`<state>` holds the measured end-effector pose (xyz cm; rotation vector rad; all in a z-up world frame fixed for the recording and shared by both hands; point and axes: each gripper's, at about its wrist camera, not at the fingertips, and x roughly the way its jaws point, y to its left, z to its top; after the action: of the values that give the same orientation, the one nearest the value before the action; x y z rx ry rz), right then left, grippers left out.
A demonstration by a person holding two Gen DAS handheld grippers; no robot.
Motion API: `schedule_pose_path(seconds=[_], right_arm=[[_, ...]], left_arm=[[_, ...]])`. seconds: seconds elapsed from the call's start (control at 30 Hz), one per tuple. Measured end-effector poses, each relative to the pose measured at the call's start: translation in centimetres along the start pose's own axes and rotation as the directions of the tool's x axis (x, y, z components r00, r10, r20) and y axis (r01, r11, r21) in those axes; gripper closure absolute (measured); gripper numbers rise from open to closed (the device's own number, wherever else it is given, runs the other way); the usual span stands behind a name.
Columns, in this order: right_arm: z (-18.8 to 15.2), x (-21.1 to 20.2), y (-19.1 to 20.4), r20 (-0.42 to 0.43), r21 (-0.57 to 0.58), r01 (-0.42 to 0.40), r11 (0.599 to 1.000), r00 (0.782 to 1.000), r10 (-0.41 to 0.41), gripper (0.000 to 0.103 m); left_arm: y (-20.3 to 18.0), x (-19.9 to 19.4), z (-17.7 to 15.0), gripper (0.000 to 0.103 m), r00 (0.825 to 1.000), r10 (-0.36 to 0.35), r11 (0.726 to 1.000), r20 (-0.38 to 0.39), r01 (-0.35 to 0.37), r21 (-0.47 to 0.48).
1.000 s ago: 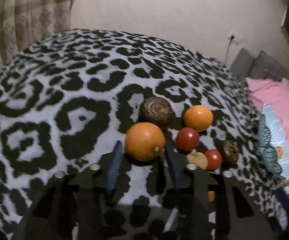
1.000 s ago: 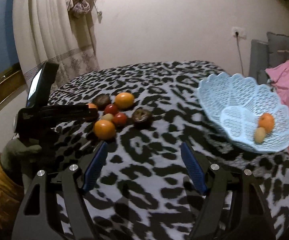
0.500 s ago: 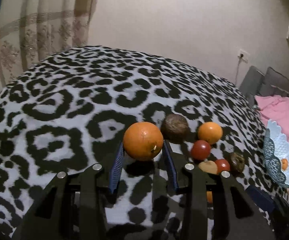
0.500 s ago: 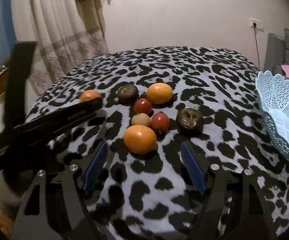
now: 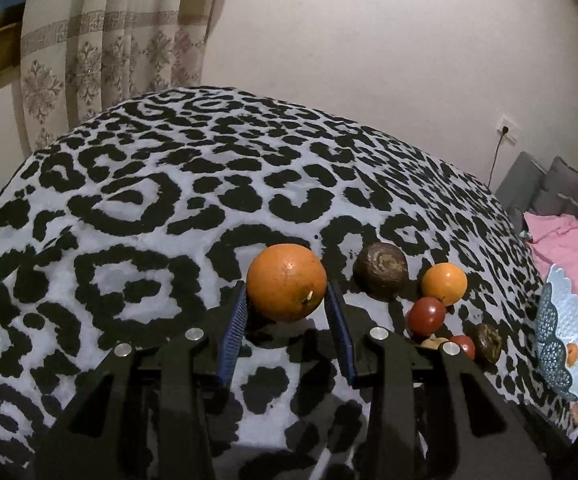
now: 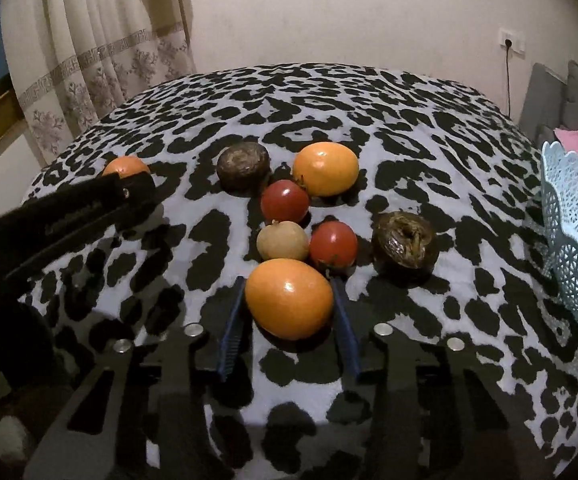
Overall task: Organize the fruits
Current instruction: 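Grasp the pale large orange with the right tool while left holds its orange, then carry the pale orange with the right tool into the basket and open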
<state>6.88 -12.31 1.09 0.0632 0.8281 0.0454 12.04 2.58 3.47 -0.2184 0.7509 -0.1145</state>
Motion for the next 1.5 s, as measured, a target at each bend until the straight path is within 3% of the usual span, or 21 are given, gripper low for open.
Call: schedule_pose_path(seconds=[0.73,1.2,1.5], right_arm=[[-1.3,-4.8,-3.0,0.084,0.097,0.023,0.995,0.996,-0.032,0.061],[-0.8,-8.7,-9.1,0.176,0.229,0.116,0.967,0.972,-0.158,0.061],[-1.0,-10.4,-14.2,0.198,0.343,0.203,0.917,0.939,-0.282,0.061]], left_arm=[[0.0,-0.7,0.1,0.064,0.999,-0.028,1.0,0.016,0.028,-0.006],[-1.3,-1.5,-0.3,0.064,0.998,-0.044,0.999,0.038,0.043,0.033],[-2.2,-1.9,-0.5,0.064,0.997,-0.061,0.996,0.047,0.058,0.065]])
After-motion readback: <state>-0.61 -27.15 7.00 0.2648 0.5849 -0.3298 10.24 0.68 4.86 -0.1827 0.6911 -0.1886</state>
